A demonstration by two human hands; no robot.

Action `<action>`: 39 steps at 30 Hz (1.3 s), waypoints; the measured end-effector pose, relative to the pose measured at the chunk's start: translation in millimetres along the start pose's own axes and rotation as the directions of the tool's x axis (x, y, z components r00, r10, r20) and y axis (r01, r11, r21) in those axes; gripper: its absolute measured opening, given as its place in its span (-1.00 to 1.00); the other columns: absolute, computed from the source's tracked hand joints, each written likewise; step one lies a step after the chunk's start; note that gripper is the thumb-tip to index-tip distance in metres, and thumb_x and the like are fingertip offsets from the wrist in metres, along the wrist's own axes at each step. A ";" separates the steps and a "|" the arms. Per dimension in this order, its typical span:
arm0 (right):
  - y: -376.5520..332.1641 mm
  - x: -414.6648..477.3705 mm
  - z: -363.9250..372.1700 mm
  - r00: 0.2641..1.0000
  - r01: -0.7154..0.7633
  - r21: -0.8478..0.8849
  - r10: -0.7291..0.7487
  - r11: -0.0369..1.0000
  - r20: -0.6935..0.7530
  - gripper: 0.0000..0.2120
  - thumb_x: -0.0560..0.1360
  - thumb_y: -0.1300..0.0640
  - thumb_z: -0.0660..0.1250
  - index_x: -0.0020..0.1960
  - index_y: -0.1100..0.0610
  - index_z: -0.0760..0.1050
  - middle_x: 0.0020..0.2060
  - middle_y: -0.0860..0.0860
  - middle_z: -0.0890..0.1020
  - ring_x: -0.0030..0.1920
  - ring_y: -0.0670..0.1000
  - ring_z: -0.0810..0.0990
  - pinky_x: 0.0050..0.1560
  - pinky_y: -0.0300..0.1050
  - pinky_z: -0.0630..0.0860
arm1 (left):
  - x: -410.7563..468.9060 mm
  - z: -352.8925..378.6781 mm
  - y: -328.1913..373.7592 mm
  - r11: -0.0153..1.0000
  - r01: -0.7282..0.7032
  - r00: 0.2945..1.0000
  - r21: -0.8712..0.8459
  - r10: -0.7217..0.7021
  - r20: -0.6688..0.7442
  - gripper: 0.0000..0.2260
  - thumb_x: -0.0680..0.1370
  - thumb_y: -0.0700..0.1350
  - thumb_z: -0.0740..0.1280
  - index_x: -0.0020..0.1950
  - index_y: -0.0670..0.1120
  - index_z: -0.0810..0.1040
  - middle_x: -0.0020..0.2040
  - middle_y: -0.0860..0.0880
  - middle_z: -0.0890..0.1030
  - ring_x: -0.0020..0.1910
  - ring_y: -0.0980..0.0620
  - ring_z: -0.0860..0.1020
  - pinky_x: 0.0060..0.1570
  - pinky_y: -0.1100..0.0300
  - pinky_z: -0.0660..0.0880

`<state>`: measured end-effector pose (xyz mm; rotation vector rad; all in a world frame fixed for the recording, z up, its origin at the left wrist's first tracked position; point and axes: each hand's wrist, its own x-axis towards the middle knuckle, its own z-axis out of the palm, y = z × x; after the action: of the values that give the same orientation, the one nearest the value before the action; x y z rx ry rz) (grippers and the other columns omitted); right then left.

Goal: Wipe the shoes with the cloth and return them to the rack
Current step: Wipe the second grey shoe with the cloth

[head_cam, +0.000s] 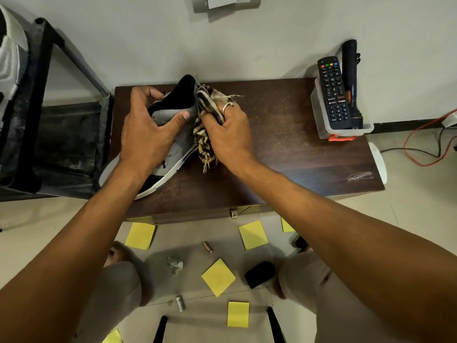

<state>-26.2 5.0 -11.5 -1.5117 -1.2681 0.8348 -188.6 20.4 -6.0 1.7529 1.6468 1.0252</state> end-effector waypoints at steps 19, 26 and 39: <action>9.4 -20.8 2.9 0.978 0.161 -0.163 -0.135 0.973 0.160 -0.63 0.54 0.26 0.42 0.34 0.16 0.59 0.22 0.07 0.54 0.17 0.00 0.59 0.24 -0.08 0.58 | 0.6 -1.1 0.5 0.999 0.023 1.000 -0.027 -0.023 0.005 -0.52 0.51 0.11 0.51 0.28 -0.06 0.40 0.06 0.25 0.49 0.04 0.38 0.48 -0.03 0.53 0.37; 8.8 -20.6 -2.2 0.973 0.231 -0.167 -0.226 0.959 0.049 -0.70 0.52 0.25 0.42 0.24 0.21 0.63 0.13 0.06 0.57 0.04 -0.07 0.59 0.10 -0.18 0.61 | 1.7 -0.9 -0.9 1.000 -0.001 1.000 -0.020 0.001 0.013 -0.51 0.51 0.09 0.51 0.29 -0.08 0.39 0.11 0.16 0.48 0.14 0.19 0.49 0.01 0.46 0.42; 23.8 -8.8 -19.2 0.981 -0.055 -0.302 0.107 0.952 0.159 -0.89 0.50 0.16 0.40 -0.15 0.08 0.70 -0.13 -0.03 0.64 -0.13 -0.13 0.60 -0.09 -0.21 0.53 | 0.9 -2.3 2.4 0.999 0.015 1.000 -0.040 -0.015 0.009 -0.57 0.51 0.12 0.50 0.19 0.06 0.33 0.05 0.29 0.45 0.12 0.23 0.49 0.01 0.48 0.40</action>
<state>-2.9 -8.2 -28.9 -1.7688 -1.5211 0.8738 -189.1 20.7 -2.6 1.7142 1.6205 1.0358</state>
